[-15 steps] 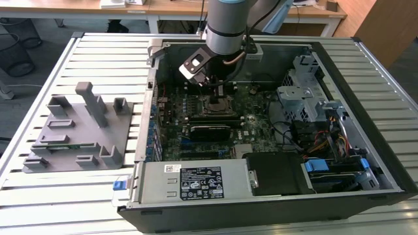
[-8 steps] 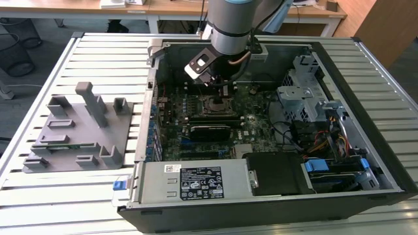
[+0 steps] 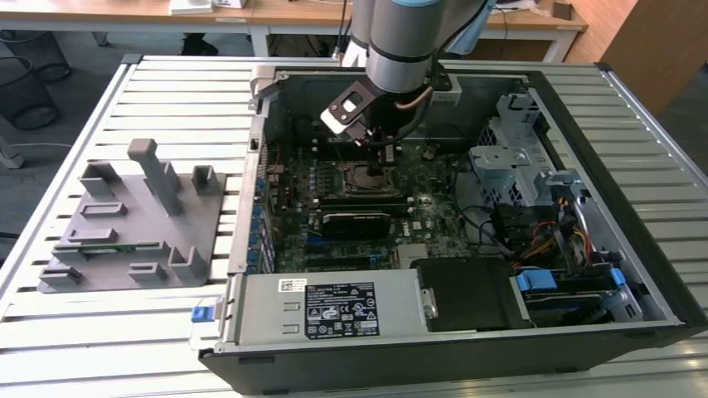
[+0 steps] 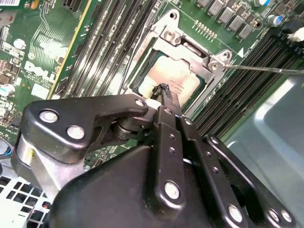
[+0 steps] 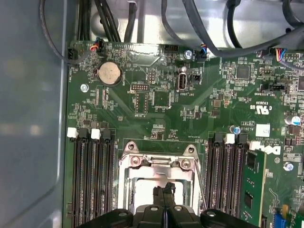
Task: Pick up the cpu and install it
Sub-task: 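Install the first cpu locking lever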
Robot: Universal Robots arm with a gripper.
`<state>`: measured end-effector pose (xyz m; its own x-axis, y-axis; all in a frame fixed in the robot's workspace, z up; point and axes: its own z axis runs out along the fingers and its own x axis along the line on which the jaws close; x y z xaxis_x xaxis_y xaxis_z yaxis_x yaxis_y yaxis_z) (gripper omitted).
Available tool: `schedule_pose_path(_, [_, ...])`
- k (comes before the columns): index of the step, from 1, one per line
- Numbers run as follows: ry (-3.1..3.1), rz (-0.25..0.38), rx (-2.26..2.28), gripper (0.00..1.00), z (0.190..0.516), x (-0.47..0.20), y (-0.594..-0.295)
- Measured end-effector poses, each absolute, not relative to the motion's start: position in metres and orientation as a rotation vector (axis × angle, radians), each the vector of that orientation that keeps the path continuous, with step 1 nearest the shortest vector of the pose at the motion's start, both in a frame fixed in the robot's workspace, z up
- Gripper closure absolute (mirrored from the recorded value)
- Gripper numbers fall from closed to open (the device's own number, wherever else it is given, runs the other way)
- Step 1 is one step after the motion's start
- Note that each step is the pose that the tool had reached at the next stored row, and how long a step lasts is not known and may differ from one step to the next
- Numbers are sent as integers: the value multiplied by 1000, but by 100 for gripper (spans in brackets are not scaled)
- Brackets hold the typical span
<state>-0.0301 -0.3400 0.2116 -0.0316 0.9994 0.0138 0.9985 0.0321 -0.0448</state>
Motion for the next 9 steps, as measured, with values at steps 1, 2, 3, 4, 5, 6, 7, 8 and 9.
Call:
schedule_pose_path(1, [-2227,35,-2157,89,212,-30,-340])
schedule_pose_path(2, [-2227,35,-2157,89,212,-30,-340])
schedule_pose_path(3, [-2227,35,-2157,89,212,-30,-340])
schedule_pose_path(4, [-2227,35,-2157,89,212,-30,-340])
schedule_pose_path(5, [-2227,35,-2157,89,212,-30,-340])
schedule_pose_path(6, [-2227,35,-2157,89,214,-30,-340])
schedule_pose_path(7, [-2227,34,-2157,89,215,-30,-340])
schedule_pose_path(8, [-2228,33,-2158,89,216,-30,-340])
schedule_pose_path(9, [-2229,32,-2159,89,217,-30,-340])
